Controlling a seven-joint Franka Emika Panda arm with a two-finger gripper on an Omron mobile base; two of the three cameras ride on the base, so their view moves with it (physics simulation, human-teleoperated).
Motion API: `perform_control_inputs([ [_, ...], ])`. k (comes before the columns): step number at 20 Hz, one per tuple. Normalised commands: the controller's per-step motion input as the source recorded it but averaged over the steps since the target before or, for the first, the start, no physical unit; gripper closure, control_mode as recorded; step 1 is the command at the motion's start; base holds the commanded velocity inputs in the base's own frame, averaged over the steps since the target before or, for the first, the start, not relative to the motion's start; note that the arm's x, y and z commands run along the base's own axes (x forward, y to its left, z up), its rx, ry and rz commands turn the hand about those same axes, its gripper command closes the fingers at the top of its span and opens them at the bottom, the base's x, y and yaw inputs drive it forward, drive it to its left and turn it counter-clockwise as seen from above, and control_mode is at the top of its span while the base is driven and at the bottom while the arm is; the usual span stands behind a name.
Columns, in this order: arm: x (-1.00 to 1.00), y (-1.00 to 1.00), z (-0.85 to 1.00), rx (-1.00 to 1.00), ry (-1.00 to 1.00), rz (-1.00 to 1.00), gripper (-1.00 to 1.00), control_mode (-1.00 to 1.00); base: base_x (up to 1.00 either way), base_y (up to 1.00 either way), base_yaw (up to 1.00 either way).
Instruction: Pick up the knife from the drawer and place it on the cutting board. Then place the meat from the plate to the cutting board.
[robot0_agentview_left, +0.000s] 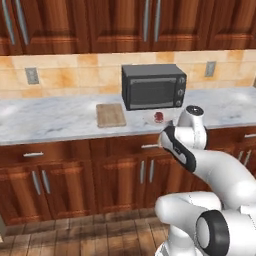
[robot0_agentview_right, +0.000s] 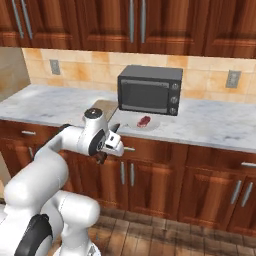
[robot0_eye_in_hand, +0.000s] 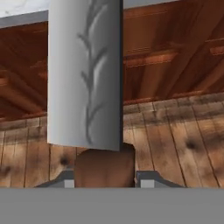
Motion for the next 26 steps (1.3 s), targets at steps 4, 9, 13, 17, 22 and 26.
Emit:
perform_control_inputs([
  [4, 0.0, 0.0, 0.0, 0.0, 0.0, 0.0, 1.0, 1.0, 0.1, 0.97, 0.3],
  [9, 0.0, 0.0, 0.0, 0.0, 0.0, 0.0, 1.0, 1.0, 0.99, 0.19, 0.15],
  [13, 0.0, 0.0, 0.0, 0.0, 0.0, 0.0, 1.0, 1.0, 1.0, 0.05, 0.12],
  [17, 0.0, 0.0, 0.0, 0.0, 0.0, 0.0, 1.0, 1.0, 1.0, -0.06, 0.08],
  [22, 0.0, 0.0, 0.0, 0.0, 0.0, 0.0, 1.0, 1.0, 1.0, -0.06, 0.18],
  [26, 0.0, 0.0, 0.0, 0.0, 0.0, 0.0, 1.0, 1.0, 0.99, -0.01, 0.15],
])
